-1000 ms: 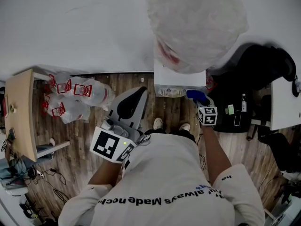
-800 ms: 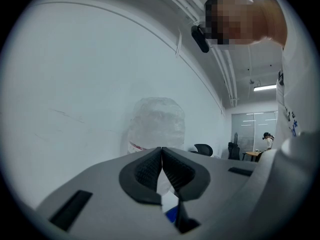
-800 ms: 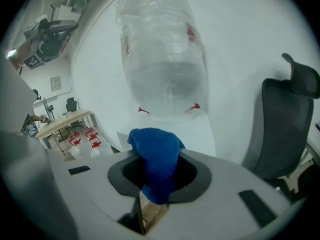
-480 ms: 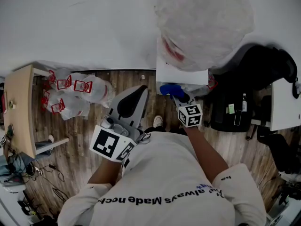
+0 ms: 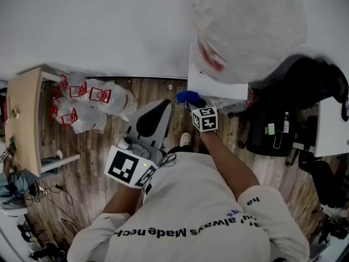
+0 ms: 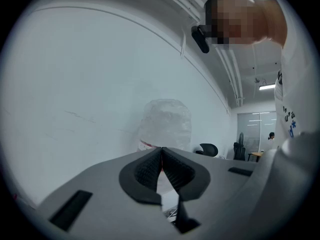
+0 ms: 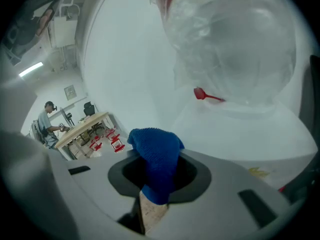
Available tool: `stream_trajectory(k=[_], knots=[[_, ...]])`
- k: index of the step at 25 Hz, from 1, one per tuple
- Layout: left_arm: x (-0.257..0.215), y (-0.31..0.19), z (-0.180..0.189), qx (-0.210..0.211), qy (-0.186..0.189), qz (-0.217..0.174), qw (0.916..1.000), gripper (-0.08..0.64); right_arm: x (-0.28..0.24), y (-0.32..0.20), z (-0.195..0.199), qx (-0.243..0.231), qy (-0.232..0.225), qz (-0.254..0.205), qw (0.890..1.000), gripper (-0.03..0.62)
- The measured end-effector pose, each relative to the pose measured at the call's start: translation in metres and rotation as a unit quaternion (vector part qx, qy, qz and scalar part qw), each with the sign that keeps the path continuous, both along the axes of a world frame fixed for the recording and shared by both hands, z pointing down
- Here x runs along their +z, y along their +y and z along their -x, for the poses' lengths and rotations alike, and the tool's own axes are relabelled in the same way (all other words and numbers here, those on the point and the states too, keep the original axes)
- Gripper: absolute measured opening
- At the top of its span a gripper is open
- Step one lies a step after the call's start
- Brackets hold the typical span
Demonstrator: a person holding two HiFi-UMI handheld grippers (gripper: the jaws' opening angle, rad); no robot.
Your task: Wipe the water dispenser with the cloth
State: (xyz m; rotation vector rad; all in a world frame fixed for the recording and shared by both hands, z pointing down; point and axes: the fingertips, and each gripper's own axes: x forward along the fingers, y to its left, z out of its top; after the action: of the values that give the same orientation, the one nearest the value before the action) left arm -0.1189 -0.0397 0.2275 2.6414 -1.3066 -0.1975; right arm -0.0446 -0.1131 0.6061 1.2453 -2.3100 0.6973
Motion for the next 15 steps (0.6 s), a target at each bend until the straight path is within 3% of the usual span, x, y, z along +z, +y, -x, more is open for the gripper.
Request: stream_trajectory(k=[6,15], knots=[[0.0,-0.003,0.005,-0.004,0.001,0.001,1.0,0.02,0.022,0.003,-0.001,-0.012,0.056,0.007,0.998,0.092],[-0.002,-0.005,-0.002,0.002,0.001,-0.003,1.0,0.02,0.032,0.003,-0.043,0.056,0.025,0.031,0.998,0.091]])
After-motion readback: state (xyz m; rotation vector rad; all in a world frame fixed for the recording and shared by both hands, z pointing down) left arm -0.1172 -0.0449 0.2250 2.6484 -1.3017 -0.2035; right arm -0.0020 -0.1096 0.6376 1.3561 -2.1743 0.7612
